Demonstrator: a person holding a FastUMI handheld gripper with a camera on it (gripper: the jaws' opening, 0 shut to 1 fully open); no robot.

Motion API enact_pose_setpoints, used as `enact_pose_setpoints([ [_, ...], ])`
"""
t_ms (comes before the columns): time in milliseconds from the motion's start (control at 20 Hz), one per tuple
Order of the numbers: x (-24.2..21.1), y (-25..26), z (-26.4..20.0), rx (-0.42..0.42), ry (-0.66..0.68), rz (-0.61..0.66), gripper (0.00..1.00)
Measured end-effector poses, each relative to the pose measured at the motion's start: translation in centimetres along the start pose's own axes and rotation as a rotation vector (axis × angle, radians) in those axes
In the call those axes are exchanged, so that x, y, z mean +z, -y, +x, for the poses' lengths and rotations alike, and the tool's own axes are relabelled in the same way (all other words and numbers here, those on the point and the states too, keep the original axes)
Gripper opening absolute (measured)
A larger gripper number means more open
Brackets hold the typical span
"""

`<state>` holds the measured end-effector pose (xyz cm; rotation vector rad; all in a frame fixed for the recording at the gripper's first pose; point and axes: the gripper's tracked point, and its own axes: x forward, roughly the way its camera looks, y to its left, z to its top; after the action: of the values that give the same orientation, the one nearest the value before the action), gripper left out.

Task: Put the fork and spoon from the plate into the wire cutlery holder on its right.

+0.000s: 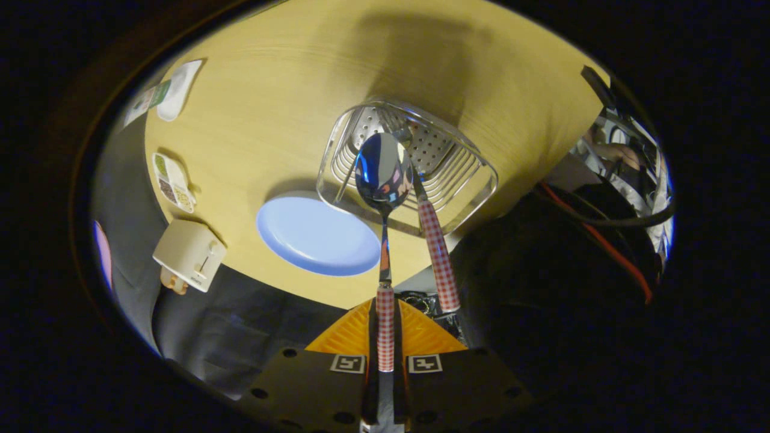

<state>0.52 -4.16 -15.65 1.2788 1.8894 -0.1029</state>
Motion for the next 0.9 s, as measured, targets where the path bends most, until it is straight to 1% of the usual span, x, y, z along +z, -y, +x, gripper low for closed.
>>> enact_pose_setpoints([
  [100, 0.7, -0.2, 0.1, 0.002, -0.033, -0.004, 0.12],
  [300, 2.0, -0.8, 0.2, 0.018, -0.069, -0.022, 0.17],
  [400, 2.4, -0.9, 0.3, 0.025, -0.064, -0.019, 0.19],
  [550, 2.7, -1.3, 0.2, 0.057, -0.034, -0.013, 0.42],
  [900, 1.7, -1.8, -1.0, 0.054, 0.048, -0.038, 0.97],
])
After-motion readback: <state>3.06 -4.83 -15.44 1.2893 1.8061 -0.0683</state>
